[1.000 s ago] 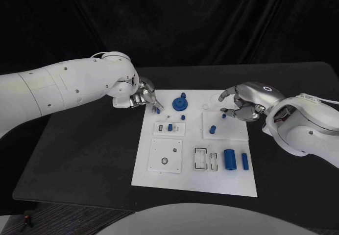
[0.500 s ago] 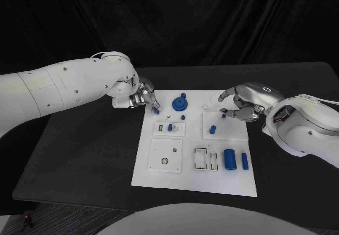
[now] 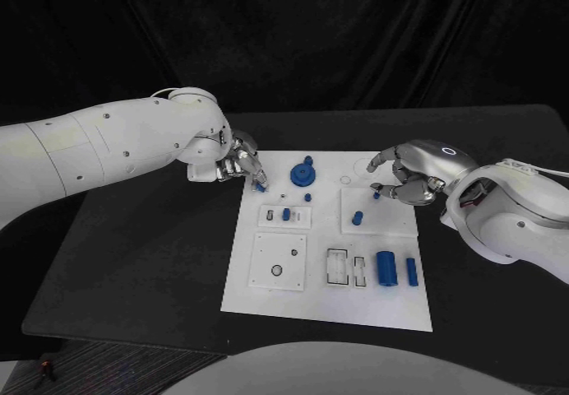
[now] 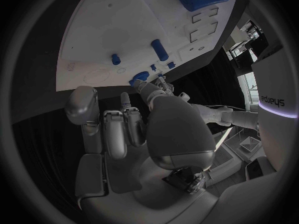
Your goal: Assemble the parts on the task board
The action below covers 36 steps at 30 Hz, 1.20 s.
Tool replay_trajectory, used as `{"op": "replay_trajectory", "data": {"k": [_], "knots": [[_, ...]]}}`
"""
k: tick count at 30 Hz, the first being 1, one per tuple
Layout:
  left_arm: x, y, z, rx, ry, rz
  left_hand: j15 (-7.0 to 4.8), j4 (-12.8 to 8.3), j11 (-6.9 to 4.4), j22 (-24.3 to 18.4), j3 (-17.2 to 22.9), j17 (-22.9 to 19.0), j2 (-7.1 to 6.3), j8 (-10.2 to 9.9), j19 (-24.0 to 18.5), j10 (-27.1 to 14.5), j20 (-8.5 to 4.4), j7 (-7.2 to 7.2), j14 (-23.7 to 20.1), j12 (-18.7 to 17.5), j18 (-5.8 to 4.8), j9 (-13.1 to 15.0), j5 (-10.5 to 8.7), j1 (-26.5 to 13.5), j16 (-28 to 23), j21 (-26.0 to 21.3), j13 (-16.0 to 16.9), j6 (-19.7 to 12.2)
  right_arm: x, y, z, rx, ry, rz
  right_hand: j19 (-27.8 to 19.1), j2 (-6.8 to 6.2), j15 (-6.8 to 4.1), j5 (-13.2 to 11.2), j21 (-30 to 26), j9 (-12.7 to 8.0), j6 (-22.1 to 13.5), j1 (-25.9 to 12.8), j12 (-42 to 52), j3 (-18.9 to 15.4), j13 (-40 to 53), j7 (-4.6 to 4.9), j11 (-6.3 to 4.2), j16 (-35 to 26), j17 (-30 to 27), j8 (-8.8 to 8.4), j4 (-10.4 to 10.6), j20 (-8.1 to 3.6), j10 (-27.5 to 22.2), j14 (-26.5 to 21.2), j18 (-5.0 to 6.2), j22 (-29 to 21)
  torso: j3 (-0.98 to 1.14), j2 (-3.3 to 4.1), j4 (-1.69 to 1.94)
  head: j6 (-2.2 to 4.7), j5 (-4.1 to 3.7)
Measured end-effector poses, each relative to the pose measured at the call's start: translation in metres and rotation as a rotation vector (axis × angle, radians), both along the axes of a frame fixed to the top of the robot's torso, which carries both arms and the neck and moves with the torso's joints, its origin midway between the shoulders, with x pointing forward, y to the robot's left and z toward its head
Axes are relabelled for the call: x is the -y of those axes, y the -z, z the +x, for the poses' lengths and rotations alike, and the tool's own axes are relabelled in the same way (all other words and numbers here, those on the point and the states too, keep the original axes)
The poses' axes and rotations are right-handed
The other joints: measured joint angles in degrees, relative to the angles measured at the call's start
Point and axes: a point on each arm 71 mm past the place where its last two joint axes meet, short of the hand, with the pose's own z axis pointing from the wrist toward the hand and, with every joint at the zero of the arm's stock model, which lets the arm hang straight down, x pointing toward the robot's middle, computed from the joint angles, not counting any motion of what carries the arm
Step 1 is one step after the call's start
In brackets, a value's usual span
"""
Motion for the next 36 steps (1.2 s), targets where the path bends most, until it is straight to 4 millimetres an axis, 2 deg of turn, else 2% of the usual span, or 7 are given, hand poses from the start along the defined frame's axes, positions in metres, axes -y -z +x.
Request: {"op": "replay_trajectory", "data": {"k": [7, 8, 15, 22, 30, 36], "knots": [[0.002, 0.0, -0.002, -0.016, -0.007, -0.023, 0.0, 1.0, 0.0, 0.0, 1.1, 0.0, -0.85, 0.0, 0.0, 0.0, 0.0, 0.02, 0.0, -0.4, 0.0, 0.5, 1.66, -0.8, 0.0, -0.2, 0.0, 0.0, 0.0, 0.0, 0.0, -0.001, 0.0, 0.0, 0.0, 0.0, 0.0, 0.0, -0.1, -0.1, 0.0, 0.0, 0.0, 0.1, 0.0, 0.0, 0.0, 0.0, 0.0, 0.0, -0.1, 0.0, 0.0, 0.0, 0.0, 0.0, 0.01, -0.01, 0.0, 0.0, 0.02], [0.002, 0.0, -0.003, -0.02, -0.008, -0.028, 0.0, 0.1, 0.0, 0.0, 2.2, 0.0, -0.9, 0.0, 0.0, 0.0, 0.0, 0.11, 0.0, -0.4, 0.0, 0.6, 1.71, -0.9, 0.0, -0.2, 0.0, 0.1, 0.0, 0.0, 0.0, -0.001, 0.0, 0.0, 0.0, 0.0, 0.0, 0.2, -0.2, 0.0, 0.0, 0.0, 0.0, 0.1, 0.0, 0.0, 0.0, -0.2, 0.0, 0.0, -0.1, 0.0, 0.0, 0.0, 0.0, 0.0, 0.01, -0.01, 0.0, 0.0, 0.02], [0.003, 0.001, -0.012, -0.035, -0.015, -0.057, 0.0, 0.2, 0.0, 0.0, 2.6, 0.0, -0.81, 0.0, 0.0, 0.0, 0.0, 0.08, 0.0, -0.4, 0.0, 0.7, 2.49, -1.3, 0.0, -0.2, 0.0, 0.1, 0.001, 0.0, 0.0, -0.002, 0.002, -0.001, 0.0, 0.0, 0.0, 0.2, -0.2, 0.0, 0.0, 0.0, 0.0, 0.1, 0.0, 0.0, 0.0, -0.2, 0.0, 0.0, -0.1, 0.0, 0.0, 0.0, 0.0, 0.0, 0.01, -0.01, -0.01, 0.0, -0.02], [0.001, 0.001, -0.029, -0.034, -0.03, -0.08, 0.0, 0.9, 0.0, 0.0, 3.3, 0.0, -0.66, -0.2, 0.0, 0.0, 0.0, 0.09, 0.0, -0.7, 0.0, 0.9, 3.6, -2.2, 0.0, -0.2, 0.0, 0.1, 0.002, 0.0, -0.001, -0.003, 0.005, -0.001, 0.0, 0.0, 0.0, 0.2, -0.2, 0.0, 0.0, 0.0, 0.0, 0.1, 0.0, 0.0, 0.0, -0.2, 0.0, 0.0, -0.1, 0.0, 0.0, 0.0, 0.0, 0.0, 0.03, -0.01, -0.01, 0.0, -0.13], [0.001, -0.002, -0.051, -0.005, -0.036, -0.097, 0.01, 0.4, 0.0, 0.0, 4.1, 0.0, -0.75, -0.2, 0.0, 0.0, 0.01, 0.14, 0.0, -0.6, 0.0, 0.8, 4.0, -2.4, 0.0, -0.2, 0.0, 0.0, 0.004, 0.0, -0.002, -0.003, 0.009, -0.001, 0.0, 0.0, 0.0, 0.2, -0.2, -0.1, 0.0, 0.0, 0.0, 0.3, 0.0, 0.0, 0.0, -0.2, 0.0, 0.0, 0.0, 0.0, 0.0, 0.0, 0.0, 0.0, 0.03, 0.02, -0.01, 0.0, 0.05], [0.002, -0.003, -0.058, 0.024, -0.04, -0.097, 0.01, 0.5, 0.0, 0.0, 4.1, 0.0, -0.9, -0.2, 0.0, 0.0, 0.01, 0.23, 0.0, -0.6, 0.0, 0.8, 4.06, -2.6, 0.0, -0.2, 0.0, 0.0, 0.004, 0.0, -0.002, -0.003, 0.01, -0.001, 0.0, 0.0, 0.0, 0.2, -0.2, -0.1, 0.0, 0.0, 0.0, 0.3, 0.0, 0.0, 0.0, -0.2, 0.0, 0.0, 0.0, 0.0, 0.0, 0.0, 0.0, 0.0, 0.04, 0.02, 0.0, 0.0, 0.34]]}}
